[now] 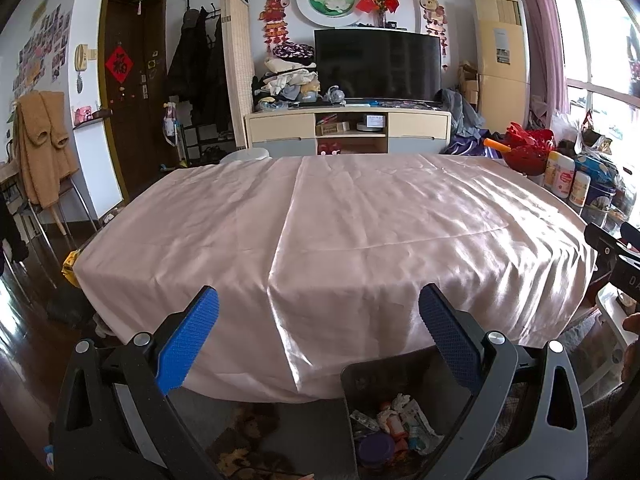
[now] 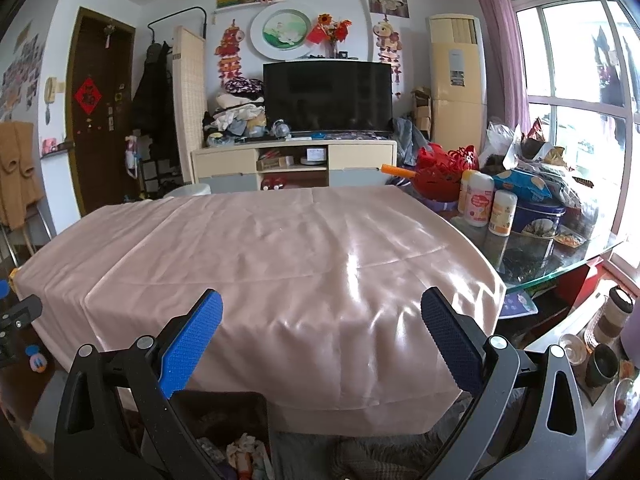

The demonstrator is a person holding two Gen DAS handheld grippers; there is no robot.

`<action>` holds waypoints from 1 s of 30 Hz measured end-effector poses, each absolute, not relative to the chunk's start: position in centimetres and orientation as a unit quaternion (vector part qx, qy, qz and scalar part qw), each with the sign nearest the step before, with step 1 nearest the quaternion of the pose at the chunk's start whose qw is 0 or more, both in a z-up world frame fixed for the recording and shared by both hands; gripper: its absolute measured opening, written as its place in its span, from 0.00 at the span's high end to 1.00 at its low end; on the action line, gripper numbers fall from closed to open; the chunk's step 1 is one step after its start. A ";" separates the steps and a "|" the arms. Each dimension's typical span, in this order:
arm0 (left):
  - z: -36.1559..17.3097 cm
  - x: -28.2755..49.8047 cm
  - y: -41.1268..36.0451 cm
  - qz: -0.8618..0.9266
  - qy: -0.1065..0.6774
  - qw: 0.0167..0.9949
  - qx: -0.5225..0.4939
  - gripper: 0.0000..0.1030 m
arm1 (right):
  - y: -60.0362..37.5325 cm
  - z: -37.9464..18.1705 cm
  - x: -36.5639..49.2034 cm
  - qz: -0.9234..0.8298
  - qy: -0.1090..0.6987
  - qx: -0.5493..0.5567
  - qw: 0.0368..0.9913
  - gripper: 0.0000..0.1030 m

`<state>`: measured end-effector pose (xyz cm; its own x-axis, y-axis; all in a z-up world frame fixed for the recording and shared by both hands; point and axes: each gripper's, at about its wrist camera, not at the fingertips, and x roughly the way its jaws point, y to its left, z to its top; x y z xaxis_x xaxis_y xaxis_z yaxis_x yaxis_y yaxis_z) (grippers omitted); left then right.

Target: Collect trash

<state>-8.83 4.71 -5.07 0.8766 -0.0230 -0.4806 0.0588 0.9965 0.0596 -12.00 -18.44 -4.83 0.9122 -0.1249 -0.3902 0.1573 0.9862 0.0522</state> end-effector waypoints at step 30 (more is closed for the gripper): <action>-5.3 -8.9 4.9 -0.015 0.251 0.967 0.037 0.08 | -18.9 -5.0 -12.0 -0.079 0.204 0.052 0.974 0.03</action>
<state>-8.89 4.87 -5.27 0.8734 -0.0104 -0.4869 0.0481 0.9967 0.0649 -12.01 -18.93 -5.03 0.9041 -0.1334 -0.4060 0.1760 0.9819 0.0693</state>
